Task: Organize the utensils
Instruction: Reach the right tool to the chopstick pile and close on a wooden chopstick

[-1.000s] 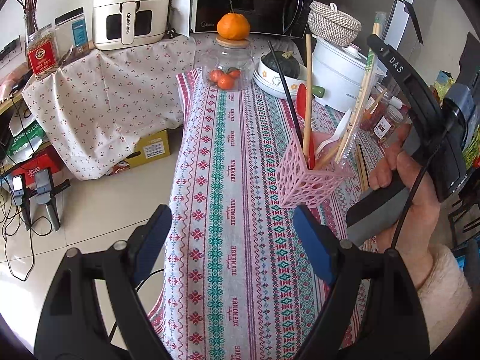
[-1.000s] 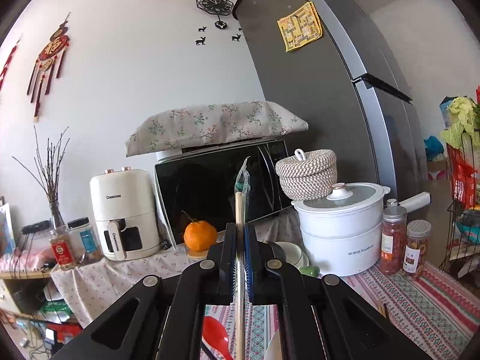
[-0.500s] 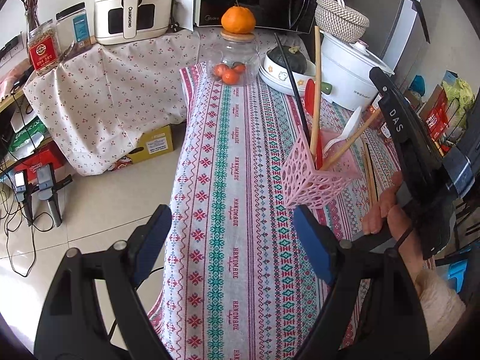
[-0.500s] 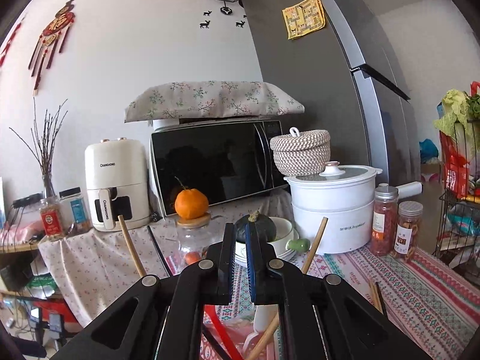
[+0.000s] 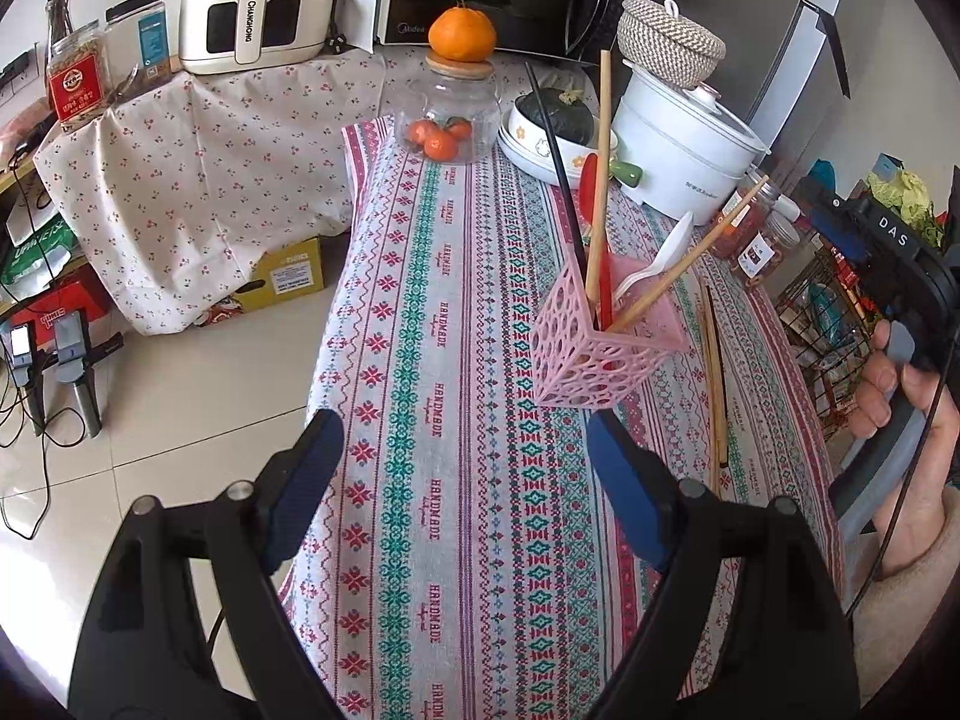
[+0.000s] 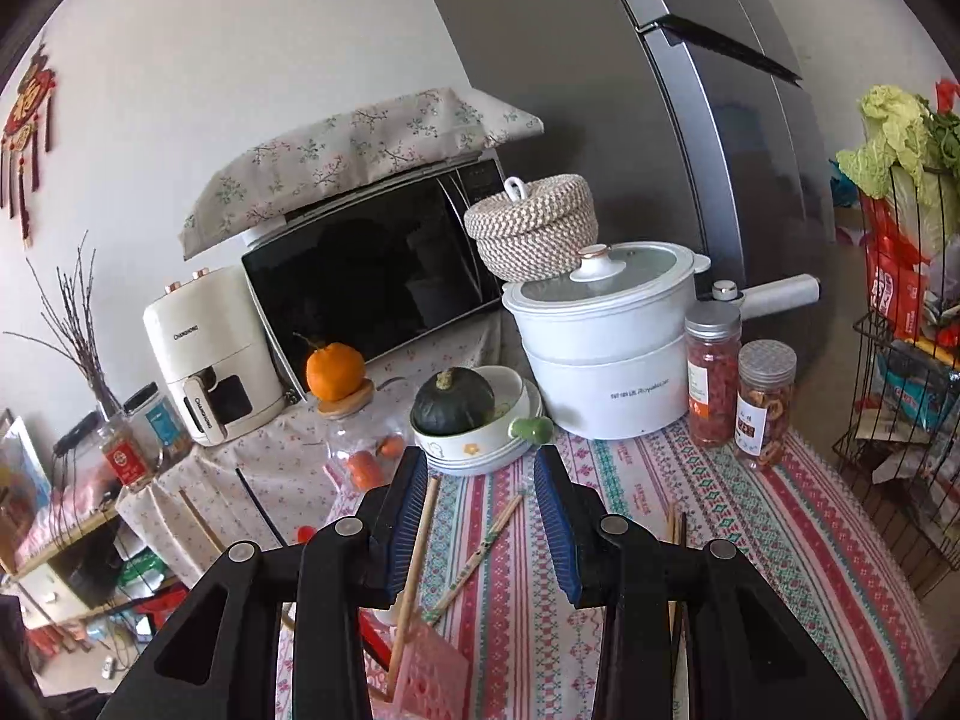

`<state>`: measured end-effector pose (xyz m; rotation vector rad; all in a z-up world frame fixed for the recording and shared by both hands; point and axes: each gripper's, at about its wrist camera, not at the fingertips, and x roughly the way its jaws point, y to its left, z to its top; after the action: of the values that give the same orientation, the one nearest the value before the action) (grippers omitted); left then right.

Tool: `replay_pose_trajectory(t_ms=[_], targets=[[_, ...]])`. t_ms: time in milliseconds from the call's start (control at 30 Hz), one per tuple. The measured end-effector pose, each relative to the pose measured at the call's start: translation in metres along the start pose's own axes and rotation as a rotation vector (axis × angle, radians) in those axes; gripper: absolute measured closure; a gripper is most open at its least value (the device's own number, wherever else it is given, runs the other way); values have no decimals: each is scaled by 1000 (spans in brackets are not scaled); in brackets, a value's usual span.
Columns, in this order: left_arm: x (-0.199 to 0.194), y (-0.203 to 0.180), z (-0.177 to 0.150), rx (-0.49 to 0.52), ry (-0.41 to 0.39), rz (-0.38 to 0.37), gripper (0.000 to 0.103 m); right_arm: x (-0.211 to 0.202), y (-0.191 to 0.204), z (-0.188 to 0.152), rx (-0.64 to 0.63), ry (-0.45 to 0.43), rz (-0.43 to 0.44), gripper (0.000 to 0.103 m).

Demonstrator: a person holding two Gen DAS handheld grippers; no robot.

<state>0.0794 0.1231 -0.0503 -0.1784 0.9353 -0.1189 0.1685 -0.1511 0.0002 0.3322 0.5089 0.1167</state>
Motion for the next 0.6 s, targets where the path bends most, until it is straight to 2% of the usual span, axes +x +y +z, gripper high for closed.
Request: replay_pose_trajectory(t_ms=[100, 267, 433, 600], targets=[[3, 1, 0, -11, 16, -13, 20, 27, -27, 3, 16, 151, 13, 65], [5, 7, -1, -31, 25, -9, 20, 86, -58, -21, -12, 321, 84, 65], [11, 14, -2, -52, 32, -3, 20, 144, -65, -44, -113, 362, 129, 65], [16, 20, 0, -75, 45, -5, 20, 204, -62, -45, -124, 382, 151, 65]])
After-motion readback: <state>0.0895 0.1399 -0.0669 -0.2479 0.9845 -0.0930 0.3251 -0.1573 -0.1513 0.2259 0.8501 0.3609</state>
